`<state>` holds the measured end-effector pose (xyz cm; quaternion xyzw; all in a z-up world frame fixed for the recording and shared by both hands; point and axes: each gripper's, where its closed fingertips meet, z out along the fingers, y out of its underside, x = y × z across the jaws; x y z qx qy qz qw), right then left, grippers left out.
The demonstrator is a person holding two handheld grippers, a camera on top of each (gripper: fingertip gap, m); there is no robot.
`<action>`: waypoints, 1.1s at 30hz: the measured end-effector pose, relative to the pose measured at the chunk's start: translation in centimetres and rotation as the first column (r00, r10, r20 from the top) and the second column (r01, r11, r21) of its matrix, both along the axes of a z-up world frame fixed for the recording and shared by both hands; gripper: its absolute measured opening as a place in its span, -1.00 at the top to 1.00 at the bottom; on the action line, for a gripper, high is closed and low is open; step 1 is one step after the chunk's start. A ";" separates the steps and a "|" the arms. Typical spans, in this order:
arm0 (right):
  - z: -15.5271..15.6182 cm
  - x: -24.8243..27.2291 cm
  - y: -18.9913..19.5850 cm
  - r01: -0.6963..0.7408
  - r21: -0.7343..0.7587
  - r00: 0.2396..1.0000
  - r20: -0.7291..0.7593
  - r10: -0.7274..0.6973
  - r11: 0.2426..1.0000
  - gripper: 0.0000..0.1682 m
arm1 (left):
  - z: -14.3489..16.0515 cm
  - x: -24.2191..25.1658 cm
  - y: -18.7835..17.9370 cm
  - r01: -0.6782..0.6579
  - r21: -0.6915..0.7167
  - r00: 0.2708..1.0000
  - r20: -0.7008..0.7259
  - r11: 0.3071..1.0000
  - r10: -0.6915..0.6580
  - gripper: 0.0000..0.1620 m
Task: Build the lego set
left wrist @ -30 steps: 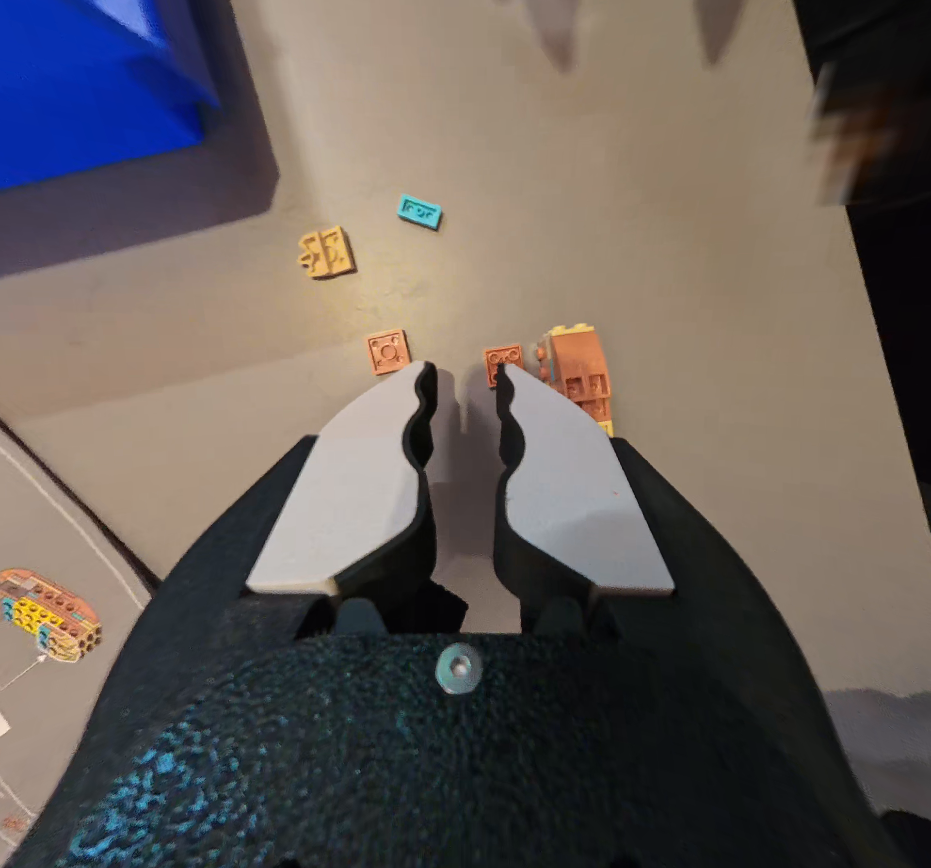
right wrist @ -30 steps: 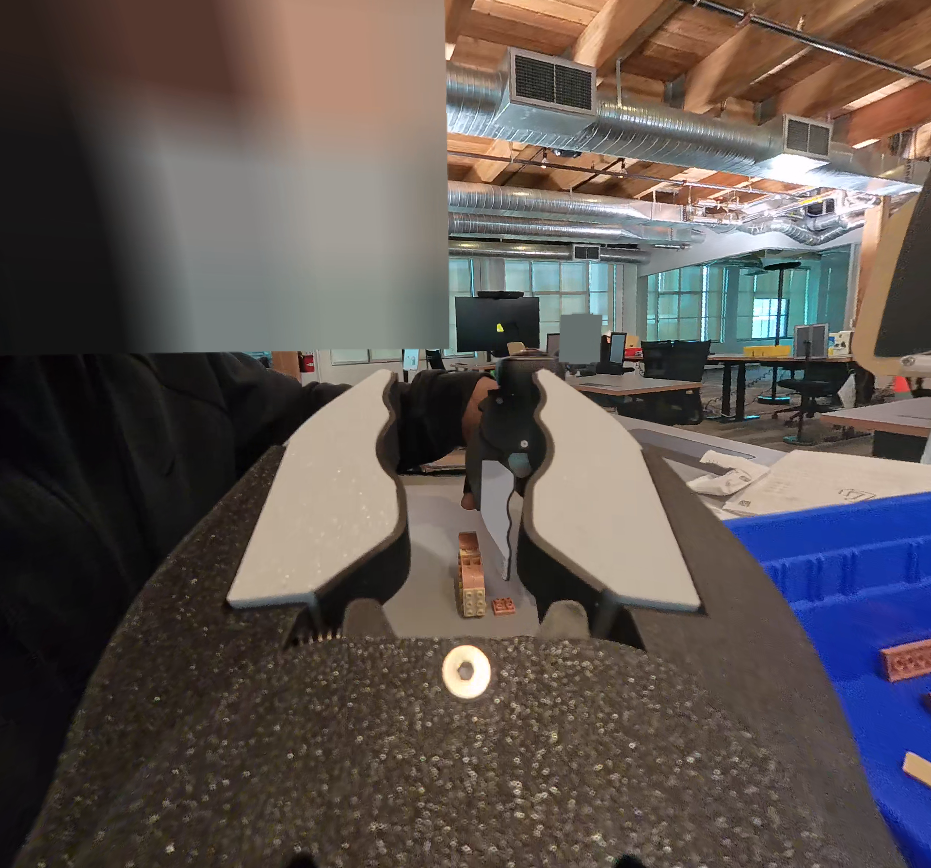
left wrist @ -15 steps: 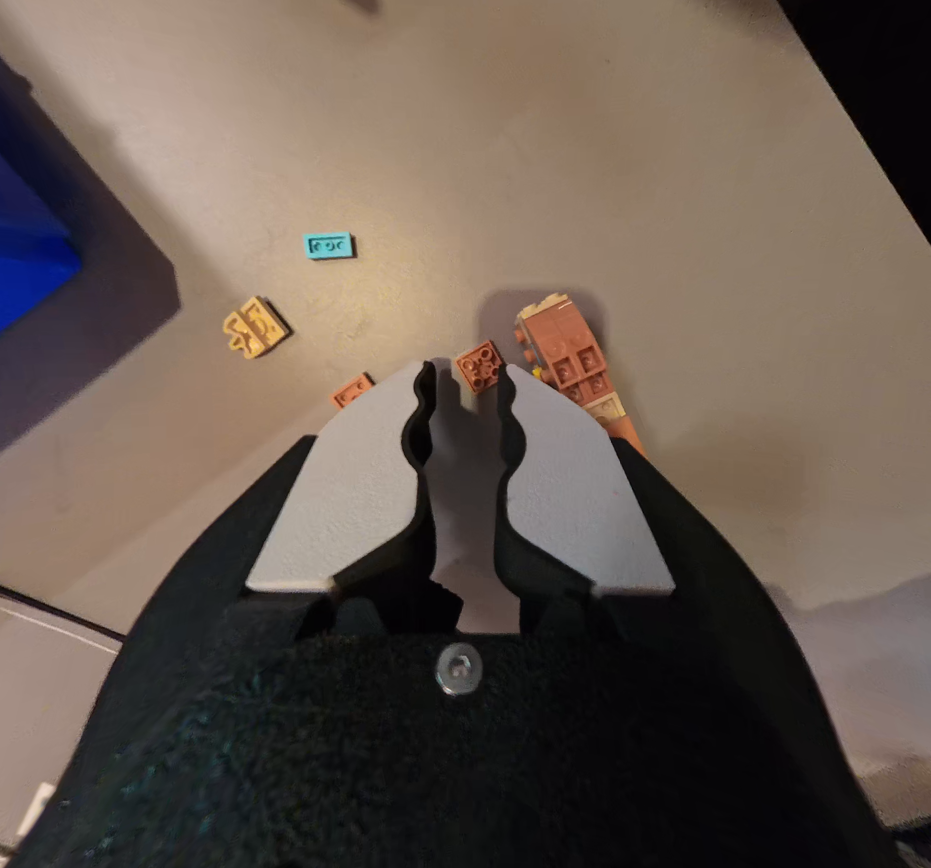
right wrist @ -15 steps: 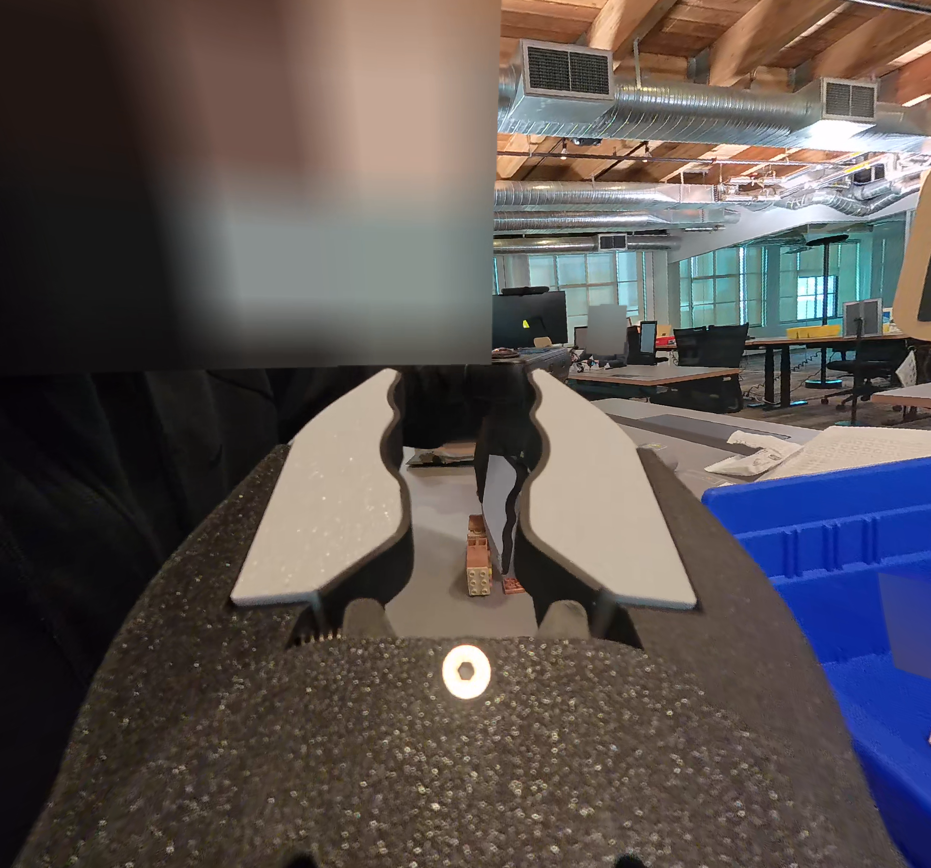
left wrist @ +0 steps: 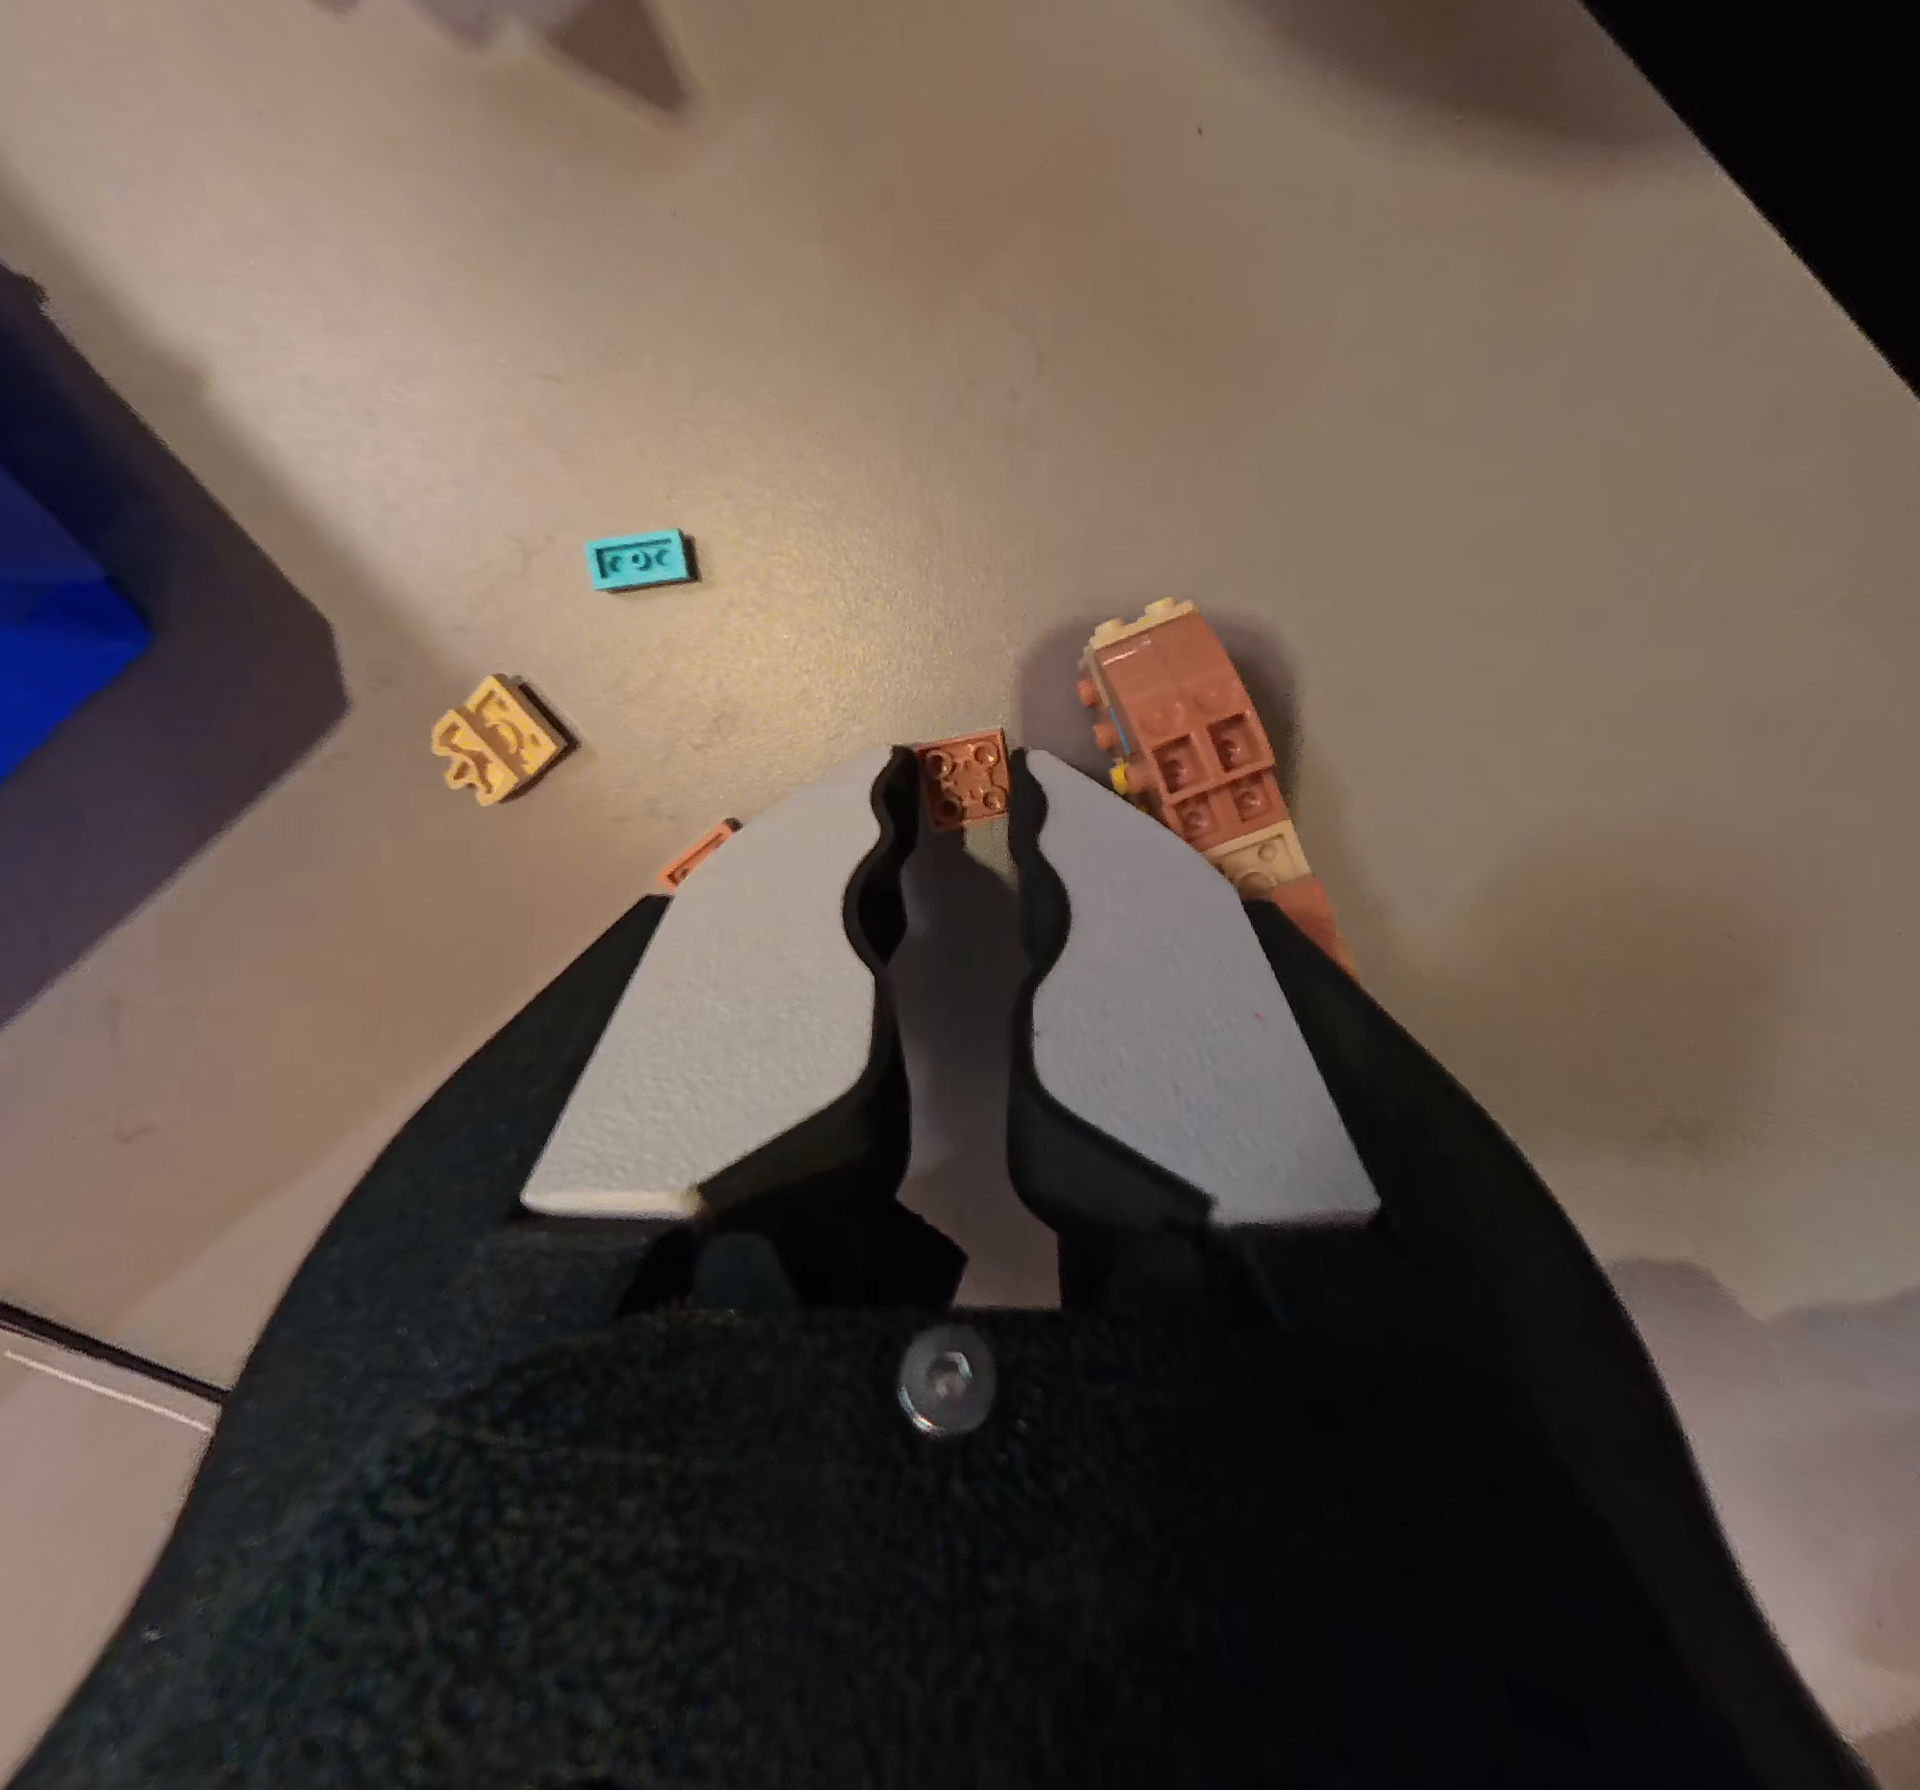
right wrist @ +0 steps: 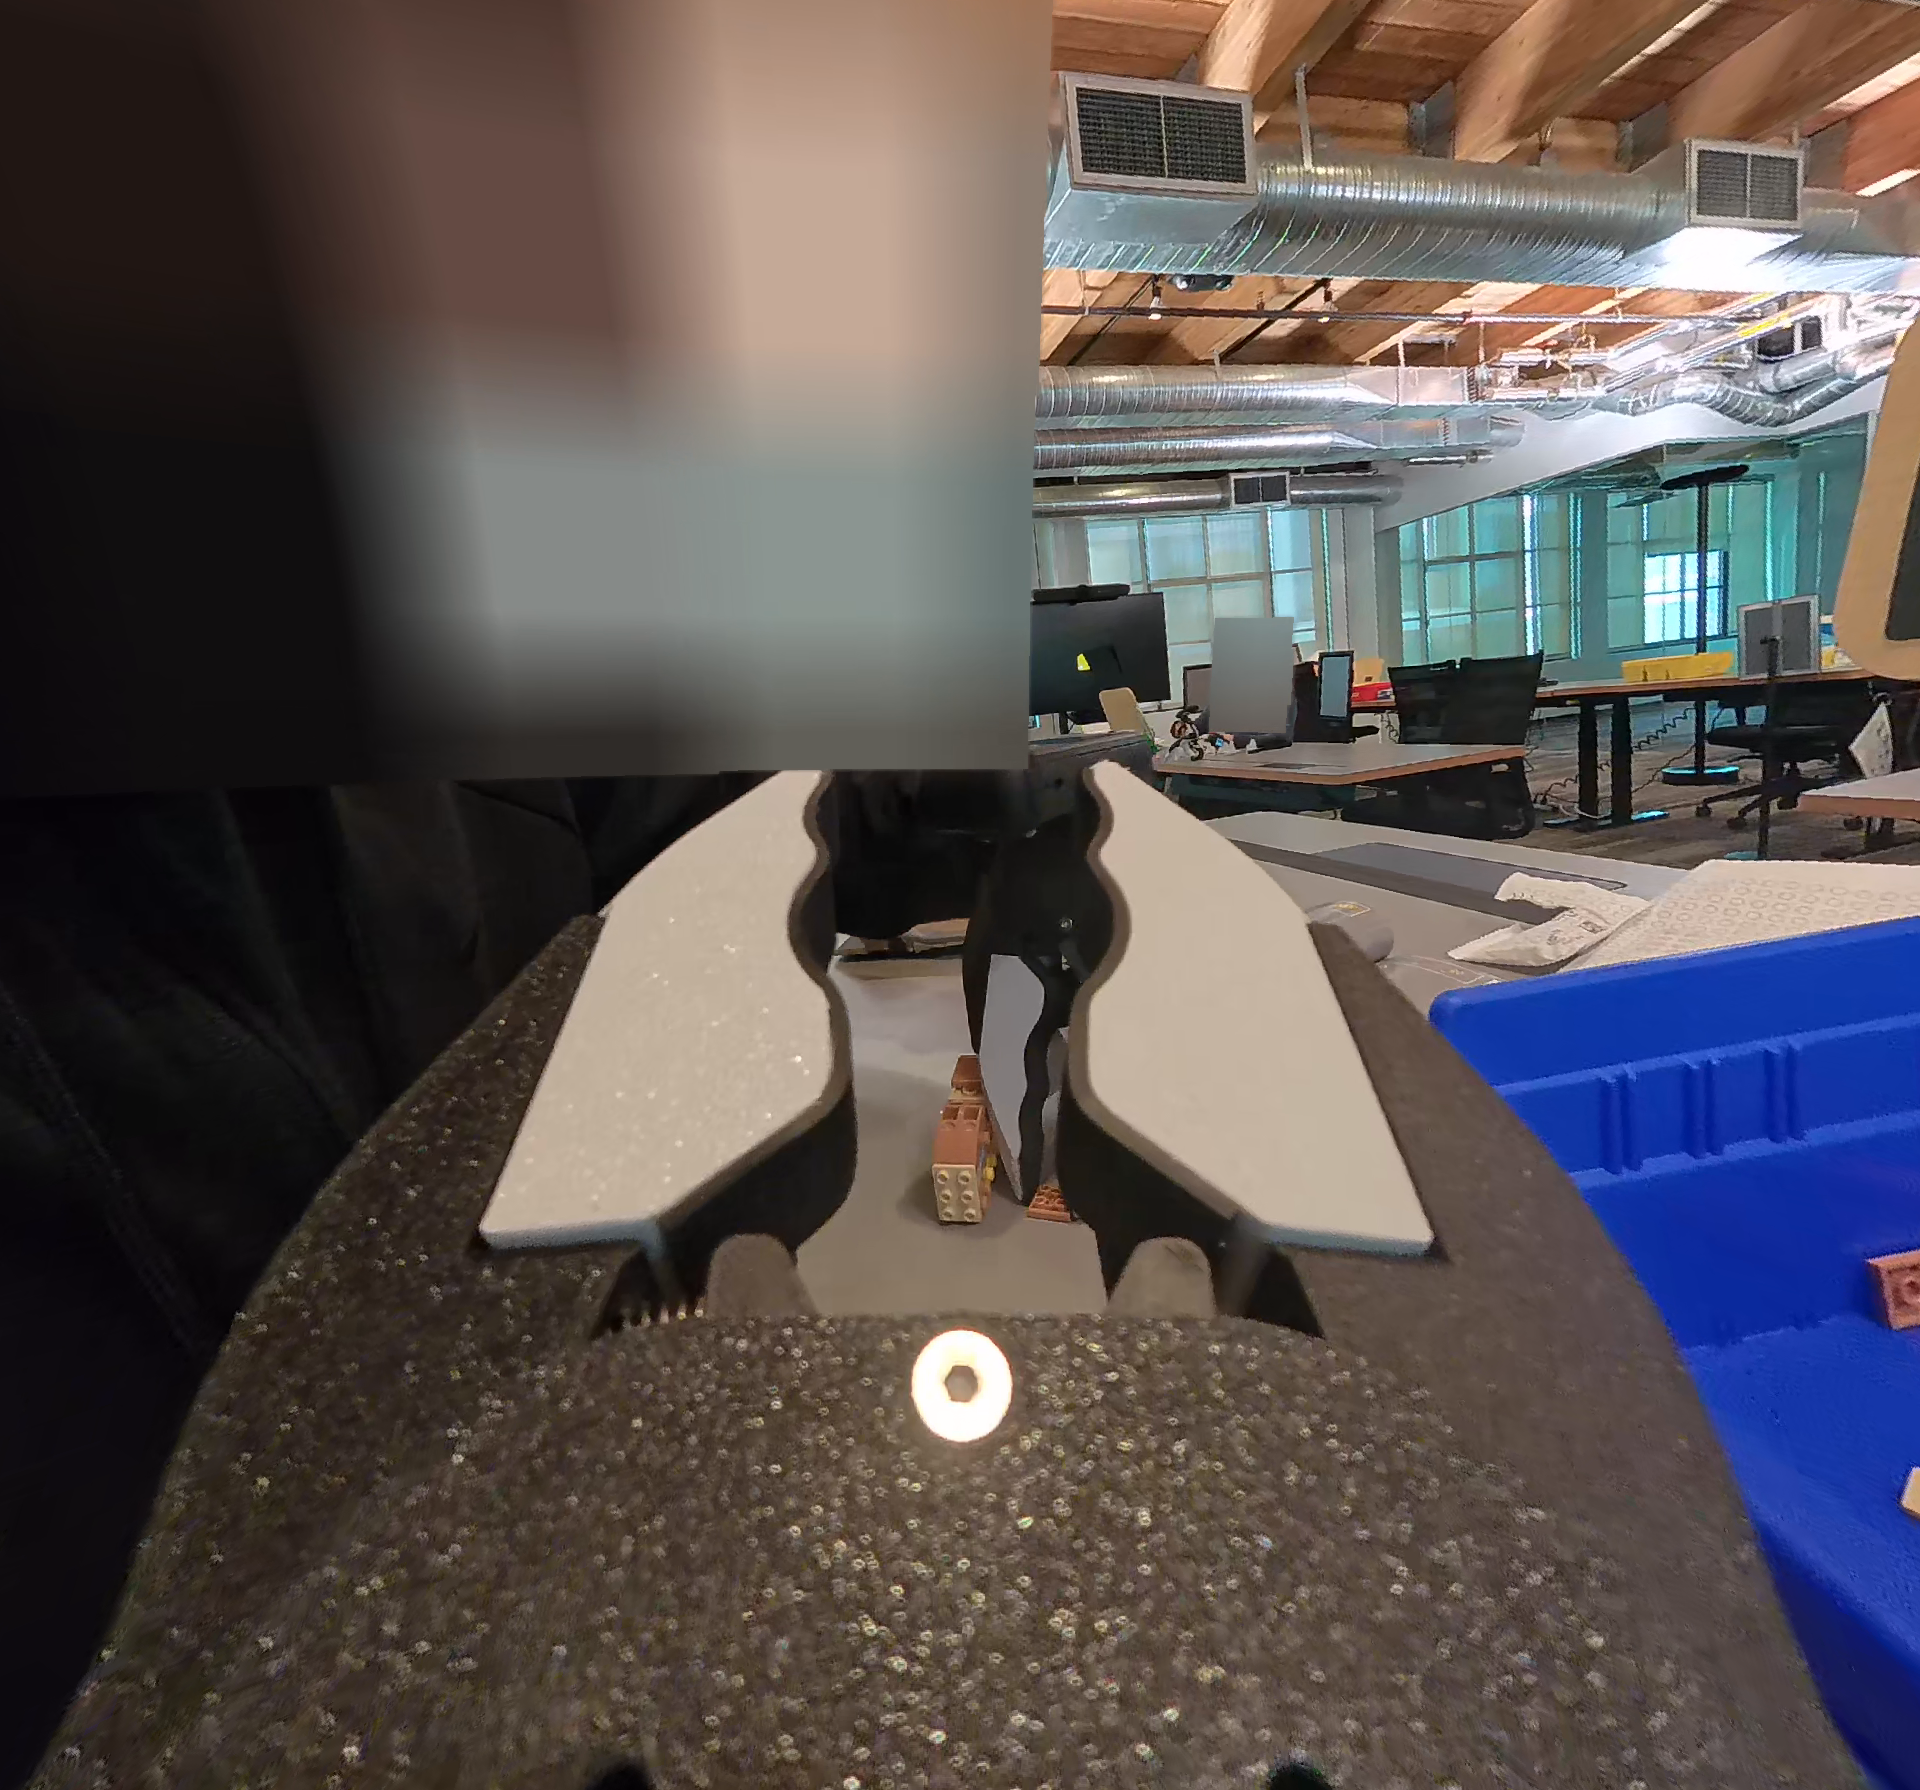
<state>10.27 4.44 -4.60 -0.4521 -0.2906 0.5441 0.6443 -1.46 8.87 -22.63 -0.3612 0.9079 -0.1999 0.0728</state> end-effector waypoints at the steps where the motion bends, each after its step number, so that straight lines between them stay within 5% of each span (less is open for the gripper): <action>1: 0.0 0.0 0.0 0.001 -0.002 1.000 0.002 -0.001 1.000 0.49 | 0.0 0.1 0.1 -0.019 -0.002 1.000 0.014 1.000 0.019 0.80; 11: -0.4 -0.5 0.1 0.005 -0.007 0.999 0.037 -0.005 1.000 0.50 | 1.1 0.4 0.3 -0.166 -0.113 0.971 0.154 0.980 0.182 0.81; 15: -0.7 -0.5 0.5 0.026 -0.019 0.998 0.049 -0.025 0.999 0.51 | 4.5 1.8 0.6 -0.244 -0.280 0.897 0.298 0.929 0.326 0.81; 17: -0.9 -0.7 0.8 0.045 -0.027 0.997 0.065 -0.043 0.999 0.52 | 8.0 2.8 1.2 -0.282 -0.465 0.782 0.396 0.839 0.482 0.81; 21: -1.4 -1.1 1.4 0.086 -0.037 0.991 0.110 -0.081 0.996 0.53 | 14.2 3.1 1.9 -0.160 -0.843 0.524 0.368 0.514 0.768 0.81; 26: -2.2 -1.8 2.2 0.123 -0.049 0.979 0.169 -0.113 0.991 0.54 | 16.0 2.6 1.5 0.025 -0.972 0.422 0.222 0.233 0.879 0.82; 30: -2.4 -2.4 2.3 0.143 -0.032 0.971 0.200 -0.134 0.989 0.56 | 15.9 2.9 1.0 0.007 -0.984 0.423 0.165 0.178 0.891 0.82; 33: -2.4 -3.2 2.5 0.158 0.003 0.959 0.238 -0.154 0.987 0.56 | 15.9 3.0 0.9 -0.078 -0.966 0.405 0.196 0.247 0.893 0.81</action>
